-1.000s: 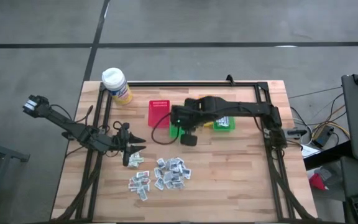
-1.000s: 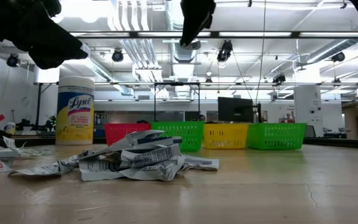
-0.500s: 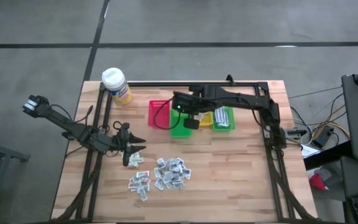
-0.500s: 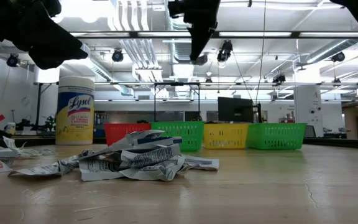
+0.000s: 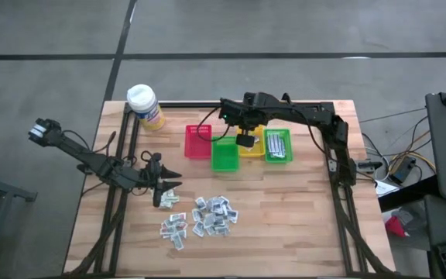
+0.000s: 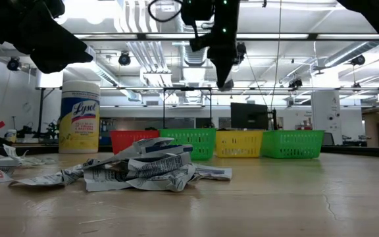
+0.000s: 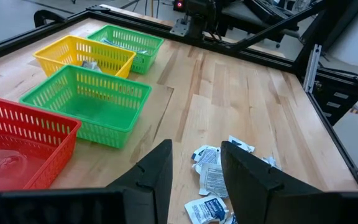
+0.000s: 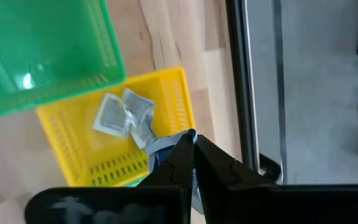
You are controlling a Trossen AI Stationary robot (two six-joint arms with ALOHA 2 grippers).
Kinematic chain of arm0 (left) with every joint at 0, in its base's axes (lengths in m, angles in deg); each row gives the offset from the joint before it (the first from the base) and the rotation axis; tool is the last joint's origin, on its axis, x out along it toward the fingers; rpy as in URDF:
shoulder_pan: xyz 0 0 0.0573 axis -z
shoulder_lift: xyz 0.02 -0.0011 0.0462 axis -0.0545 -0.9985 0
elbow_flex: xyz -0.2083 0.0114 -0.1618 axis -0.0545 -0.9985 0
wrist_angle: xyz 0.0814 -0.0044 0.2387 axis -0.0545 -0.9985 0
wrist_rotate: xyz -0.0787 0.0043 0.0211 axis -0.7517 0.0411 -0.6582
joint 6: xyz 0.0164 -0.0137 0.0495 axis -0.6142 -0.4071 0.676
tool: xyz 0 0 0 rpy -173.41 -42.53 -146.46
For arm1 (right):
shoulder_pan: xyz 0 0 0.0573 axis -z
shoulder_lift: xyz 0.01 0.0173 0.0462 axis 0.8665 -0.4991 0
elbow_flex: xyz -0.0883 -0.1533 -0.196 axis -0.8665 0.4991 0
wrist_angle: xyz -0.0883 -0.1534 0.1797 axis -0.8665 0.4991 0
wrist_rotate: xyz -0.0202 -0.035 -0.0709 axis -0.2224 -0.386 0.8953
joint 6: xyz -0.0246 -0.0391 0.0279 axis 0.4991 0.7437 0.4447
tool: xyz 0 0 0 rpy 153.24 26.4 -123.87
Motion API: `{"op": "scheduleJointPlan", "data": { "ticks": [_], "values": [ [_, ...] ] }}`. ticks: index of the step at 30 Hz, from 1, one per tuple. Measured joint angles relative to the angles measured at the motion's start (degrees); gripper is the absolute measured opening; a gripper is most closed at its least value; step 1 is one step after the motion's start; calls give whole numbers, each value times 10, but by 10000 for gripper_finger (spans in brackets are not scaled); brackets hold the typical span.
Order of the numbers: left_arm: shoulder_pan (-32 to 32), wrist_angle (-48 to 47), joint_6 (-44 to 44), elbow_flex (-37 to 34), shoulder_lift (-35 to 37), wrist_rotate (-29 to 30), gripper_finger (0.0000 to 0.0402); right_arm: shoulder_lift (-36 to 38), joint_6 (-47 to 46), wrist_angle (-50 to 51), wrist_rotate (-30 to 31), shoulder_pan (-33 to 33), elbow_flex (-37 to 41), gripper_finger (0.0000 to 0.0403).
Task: Pick & Place First Aid Supplies
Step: Put the alcohol pad into the yellow basket
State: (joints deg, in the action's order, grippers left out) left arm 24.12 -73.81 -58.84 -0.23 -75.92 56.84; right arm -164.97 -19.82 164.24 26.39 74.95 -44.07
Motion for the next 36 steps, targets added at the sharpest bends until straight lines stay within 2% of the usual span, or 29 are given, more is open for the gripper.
{"op": "scheduleJointPlan", "data": {
  "ticks": [7,12,17,21,30,36],
  "values": [
    [0,0,0,0,0,0,131,0,9,-20,-10,29,49,8],
    [0,0,17,0,1,-2,131,-1,28,-57,-72,43,88,8],
    [0,0,32,0,12,-47,131,0,41,-97,-84,49,125,8],
    [-1,0,54,0,33,-74,131,0,46,-116,-103,51,149,8],
    [-16,-1,122,0,95,-74,131,0,57,-155,-131,55,179,8],
    [-28,-39,120,0,122,-74,131,0,76,-172,-158,60,189,8]
  ]
}}
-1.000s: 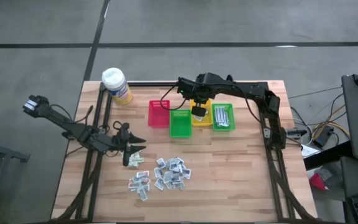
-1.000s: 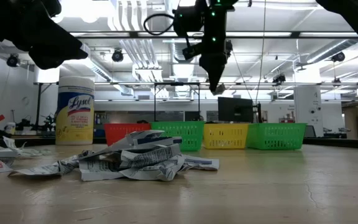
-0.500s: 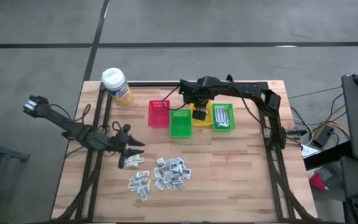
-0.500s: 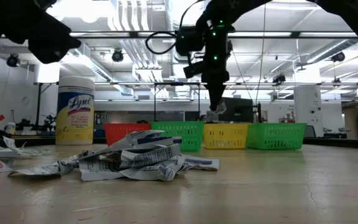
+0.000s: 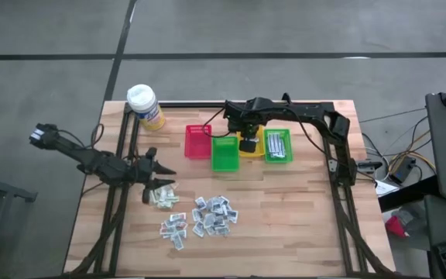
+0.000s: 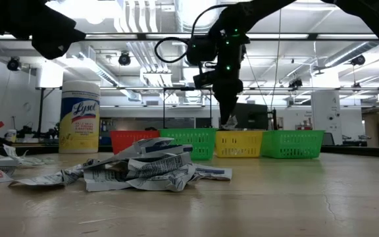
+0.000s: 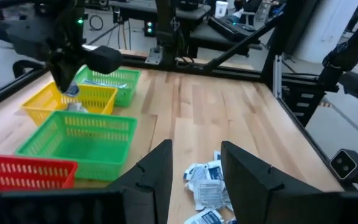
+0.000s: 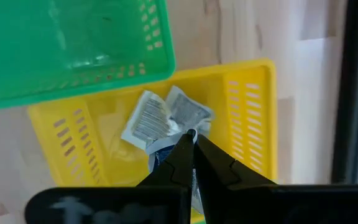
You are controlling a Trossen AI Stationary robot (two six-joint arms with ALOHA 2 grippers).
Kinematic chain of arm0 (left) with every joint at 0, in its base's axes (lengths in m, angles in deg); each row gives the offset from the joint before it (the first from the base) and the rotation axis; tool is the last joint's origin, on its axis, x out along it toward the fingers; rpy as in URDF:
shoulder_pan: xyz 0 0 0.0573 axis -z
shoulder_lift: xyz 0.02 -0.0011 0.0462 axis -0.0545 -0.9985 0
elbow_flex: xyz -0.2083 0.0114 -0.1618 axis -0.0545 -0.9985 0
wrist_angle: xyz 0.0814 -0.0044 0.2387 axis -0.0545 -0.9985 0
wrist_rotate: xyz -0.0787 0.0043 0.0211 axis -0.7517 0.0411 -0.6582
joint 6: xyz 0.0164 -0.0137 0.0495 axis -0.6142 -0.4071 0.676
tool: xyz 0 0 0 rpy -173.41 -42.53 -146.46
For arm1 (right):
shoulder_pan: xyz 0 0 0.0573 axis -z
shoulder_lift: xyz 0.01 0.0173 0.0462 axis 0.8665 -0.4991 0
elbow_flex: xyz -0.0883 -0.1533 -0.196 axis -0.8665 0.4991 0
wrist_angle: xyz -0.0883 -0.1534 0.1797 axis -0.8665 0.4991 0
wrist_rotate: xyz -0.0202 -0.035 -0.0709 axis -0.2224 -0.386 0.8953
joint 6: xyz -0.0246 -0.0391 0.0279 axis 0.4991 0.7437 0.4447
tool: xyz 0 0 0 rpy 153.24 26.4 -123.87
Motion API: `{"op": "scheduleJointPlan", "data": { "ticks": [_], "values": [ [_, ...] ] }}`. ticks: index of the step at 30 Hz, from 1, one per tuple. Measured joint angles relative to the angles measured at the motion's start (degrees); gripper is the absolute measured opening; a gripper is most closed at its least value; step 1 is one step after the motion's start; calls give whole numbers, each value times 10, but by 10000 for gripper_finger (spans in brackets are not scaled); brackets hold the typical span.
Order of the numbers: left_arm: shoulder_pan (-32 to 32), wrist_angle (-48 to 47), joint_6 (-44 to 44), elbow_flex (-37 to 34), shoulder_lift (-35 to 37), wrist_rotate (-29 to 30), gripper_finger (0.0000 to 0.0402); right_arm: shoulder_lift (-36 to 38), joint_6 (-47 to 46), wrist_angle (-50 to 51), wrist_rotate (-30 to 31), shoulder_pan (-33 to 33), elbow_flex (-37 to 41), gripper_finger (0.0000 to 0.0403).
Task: Pick & Place First Aid Supplies
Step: Put the alcohol pad into the yellow basket
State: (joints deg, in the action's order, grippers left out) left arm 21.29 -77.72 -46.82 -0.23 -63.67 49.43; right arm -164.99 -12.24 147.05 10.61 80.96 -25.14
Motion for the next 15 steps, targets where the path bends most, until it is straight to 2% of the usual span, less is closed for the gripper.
{"op": "scheduleJointPlan", "data": {
  "ticks": [15],
  "values": [
    [-8,-26,36,0,48,-27,131,0,5,-8,-46,28,25,8]
  ]
}}
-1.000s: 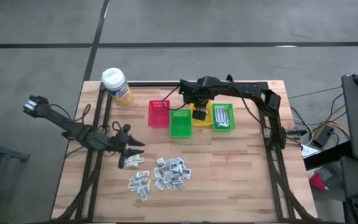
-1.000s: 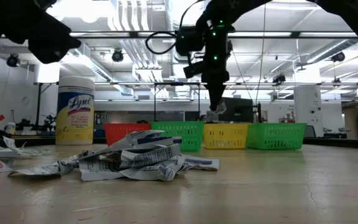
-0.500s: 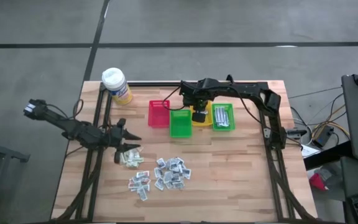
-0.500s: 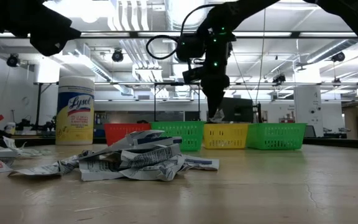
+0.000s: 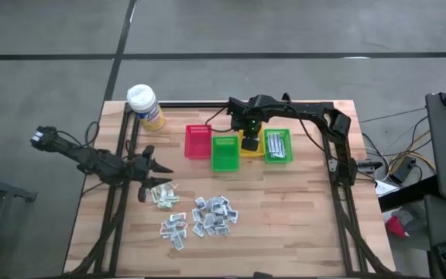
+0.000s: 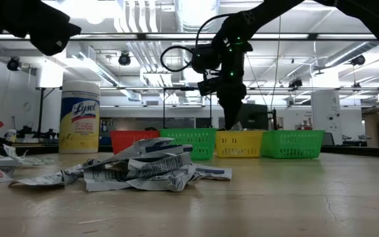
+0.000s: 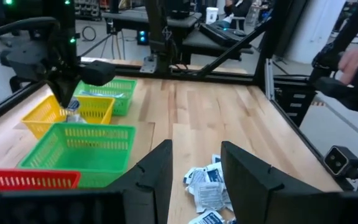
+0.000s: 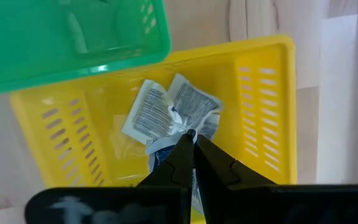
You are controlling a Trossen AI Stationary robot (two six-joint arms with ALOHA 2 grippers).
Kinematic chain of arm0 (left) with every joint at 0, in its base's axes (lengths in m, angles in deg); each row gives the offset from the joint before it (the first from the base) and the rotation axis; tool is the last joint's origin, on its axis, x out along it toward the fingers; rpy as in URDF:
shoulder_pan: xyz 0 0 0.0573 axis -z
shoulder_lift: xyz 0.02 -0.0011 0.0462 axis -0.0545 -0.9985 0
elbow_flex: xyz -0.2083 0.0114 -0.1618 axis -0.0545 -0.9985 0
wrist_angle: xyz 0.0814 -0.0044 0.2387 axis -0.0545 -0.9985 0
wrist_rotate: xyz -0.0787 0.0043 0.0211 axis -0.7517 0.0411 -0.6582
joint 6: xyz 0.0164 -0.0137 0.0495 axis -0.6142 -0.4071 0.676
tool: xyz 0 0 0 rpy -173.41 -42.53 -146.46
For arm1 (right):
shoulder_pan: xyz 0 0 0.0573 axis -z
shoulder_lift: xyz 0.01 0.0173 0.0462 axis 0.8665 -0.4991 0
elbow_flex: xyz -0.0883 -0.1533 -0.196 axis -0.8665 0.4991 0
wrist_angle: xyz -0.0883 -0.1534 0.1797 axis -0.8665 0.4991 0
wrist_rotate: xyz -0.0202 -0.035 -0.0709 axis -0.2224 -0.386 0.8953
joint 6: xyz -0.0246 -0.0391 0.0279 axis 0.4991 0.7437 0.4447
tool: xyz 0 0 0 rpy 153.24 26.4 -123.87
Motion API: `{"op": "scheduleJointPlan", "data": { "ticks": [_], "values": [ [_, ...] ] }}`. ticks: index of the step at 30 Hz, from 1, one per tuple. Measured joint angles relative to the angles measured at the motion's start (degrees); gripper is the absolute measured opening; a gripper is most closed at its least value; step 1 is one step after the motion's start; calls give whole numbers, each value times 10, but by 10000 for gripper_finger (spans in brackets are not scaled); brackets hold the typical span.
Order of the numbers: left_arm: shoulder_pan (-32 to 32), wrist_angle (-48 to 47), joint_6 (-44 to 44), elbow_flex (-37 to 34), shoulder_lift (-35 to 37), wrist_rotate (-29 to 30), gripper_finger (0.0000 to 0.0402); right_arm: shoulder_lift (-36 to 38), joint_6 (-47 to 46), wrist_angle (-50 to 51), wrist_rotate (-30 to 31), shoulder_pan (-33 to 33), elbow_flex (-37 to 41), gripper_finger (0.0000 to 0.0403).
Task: Pick & Place First Aid Supplies
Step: Put the alcohol pad into the yellow basket
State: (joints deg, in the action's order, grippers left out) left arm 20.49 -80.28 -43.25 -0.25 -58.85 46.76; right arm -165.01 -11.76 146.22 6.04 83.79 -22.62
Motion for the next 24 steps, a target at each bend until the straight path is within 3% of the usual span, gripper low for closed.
{"op": "scheduleJointPlan", "data": {
  "ticks": [21,24],
  "values": [
    [-1,26,-14,-87,101,-9,131,0,5,-14,-1,1,0,8],
    [-1,26,-14,-89,110,-16,131,-1,7,-15,-28,3,0,8]
  ]
}}
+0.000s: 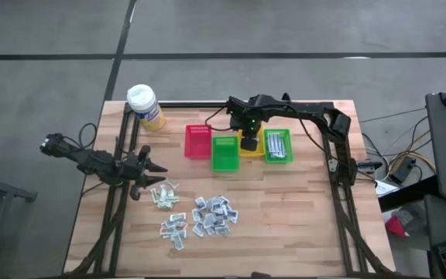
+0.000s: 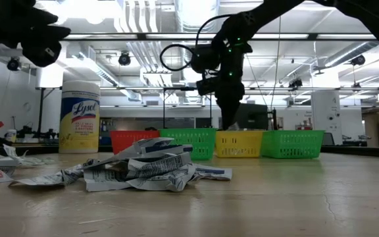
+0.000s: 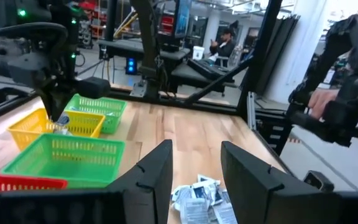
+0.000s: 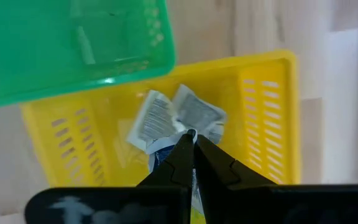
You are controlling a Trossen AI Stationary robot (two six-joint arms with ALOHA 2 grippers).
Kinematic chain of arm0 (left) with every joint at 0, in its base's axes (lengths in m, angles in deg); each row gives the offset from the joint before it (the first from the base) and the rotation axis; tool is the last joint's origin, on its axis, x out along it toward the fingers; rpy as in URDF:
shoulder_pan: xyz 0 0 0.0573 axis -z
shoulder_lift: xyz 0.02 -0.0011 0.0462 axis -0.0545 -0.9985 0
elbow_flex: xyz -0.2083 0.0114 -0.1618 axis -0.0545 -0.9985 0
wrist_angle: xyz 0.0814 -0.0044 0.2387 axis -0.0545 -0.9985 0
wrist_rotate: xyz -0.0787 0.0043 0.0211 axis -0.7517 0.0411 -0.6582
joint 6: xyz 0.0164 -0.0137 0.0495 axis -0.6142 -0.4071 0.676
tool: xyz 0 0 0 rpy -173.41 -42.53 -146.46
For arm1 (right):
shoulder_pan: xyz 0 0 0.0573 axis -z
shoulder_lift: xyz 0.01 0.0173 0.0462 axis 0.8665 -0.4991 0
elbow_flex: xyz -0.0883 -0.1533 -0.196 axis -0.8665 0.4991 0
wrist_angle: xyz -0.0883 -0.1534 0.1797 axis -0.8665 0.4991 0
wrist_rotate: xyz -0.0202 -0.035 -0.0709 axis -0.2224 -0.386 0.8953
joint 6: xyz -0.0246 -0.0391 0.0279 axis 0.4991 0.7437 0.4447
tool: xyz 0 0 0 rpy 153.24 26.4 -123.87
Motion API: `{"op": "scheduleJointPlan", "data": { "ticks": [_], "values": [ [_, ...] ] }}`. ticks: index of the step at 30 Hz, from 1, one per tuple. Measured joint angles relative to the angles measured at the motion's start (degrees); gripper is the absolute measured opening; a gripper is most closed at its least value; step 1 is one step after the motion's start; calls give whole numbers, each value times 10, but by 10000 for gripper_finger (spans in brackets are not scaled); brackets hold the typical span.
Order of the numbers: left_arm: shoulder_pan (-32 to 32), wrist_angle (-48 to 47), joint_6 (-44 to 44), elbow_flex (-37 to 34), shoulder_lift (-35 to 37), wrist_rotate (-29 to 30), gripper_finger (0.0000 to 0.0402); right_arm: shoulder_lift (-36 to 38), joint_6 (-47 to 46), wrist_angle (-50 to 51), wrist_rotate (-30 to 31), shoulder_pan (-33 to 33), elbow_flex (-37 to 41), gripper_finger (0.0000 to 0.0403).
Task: Pick & Place First Aid Supplies
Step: Put the alcohol pad into the yellow basket
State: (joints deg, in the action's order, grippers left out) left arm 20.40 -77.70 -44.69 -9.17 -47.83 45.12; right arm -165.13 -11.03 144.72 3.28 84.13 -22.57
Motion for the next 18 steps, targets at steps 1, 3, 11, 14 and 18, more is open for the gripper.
{"op": "scheduleJointPlan", "data": {
  "ticks": [1,3,11,14,18],
  "values": [
    [0,1,0,-1,3,0,131,-2,0,-2,-8,0,0,8],
    [0,1,0,-4,5,0,131,-7,-2,-7,-11,0,0,8],
    [0,-1,2,-5,6,0,131,-11,-3,-12,-11,3,4,9],
    [0,-2,2,-5,5,0,131,-11,-3,-15,-11,5,8,11],
    [0,-1,2,-5,5,0,131,-11,-5,-26,-11,6,28,27]
  ]
}}
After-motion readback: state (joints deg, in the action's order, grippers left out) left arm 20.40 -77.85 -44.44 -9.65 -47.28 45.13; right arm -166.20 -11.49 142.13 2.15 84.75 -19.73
